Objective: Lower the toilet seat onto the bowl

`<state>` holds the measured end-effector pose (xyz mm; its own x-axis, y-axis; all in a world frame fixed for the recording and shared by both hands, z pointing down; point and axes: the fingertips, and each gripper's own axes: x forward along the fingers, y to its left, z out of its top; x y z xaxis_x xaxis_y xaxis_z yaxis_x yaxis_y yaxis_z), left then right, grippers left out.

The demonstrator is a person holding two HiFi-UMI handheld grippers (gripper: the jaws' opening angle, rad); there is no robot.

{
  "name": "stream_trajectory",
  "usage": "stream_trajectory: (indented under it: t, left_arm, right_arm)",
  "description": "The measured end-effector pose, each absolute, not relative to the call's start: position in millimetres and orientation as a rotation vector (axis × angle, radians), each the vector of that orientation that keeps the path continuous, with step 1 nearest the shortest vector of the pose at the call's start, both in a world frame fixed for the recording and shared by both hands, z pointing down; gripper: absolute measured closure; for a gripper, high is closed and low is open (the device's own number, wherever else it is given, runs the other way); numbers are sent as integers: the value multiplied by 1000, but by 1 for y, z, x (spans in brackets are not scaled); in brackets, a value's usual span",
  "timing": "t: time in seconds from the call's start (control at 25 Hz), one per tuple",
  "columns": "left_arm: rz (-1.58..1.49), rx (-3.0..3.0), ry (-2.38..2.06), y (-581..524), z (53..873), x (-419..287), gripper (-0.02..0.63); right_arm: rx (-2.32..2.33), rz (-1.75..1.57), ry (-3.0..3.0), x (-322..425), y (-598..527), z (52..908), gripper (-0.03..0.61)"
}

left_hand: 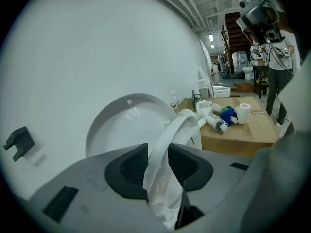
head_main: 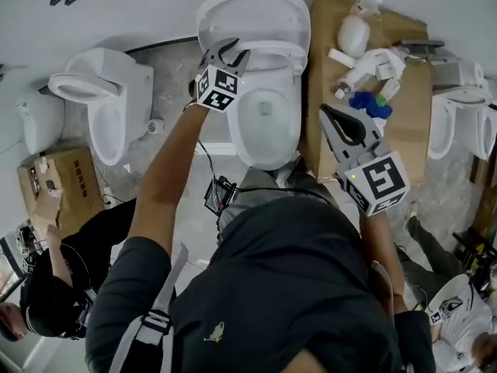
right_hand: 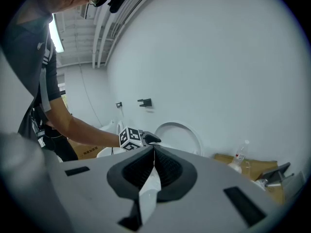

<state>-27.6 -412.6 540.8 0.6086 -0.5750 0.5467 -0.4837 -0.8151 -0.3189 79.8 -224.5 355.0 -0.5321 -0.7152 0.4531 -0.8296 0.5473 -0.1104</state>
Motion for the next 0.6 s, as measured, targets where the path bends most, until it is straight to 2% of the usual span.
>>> stream_trajectory:
  t: [0.6]
  left_arm:
    - [-1030,-2657,892,-357,543,-35,482]
  right_arm:
    - [1190,488,-2445,83,-215,366,571]
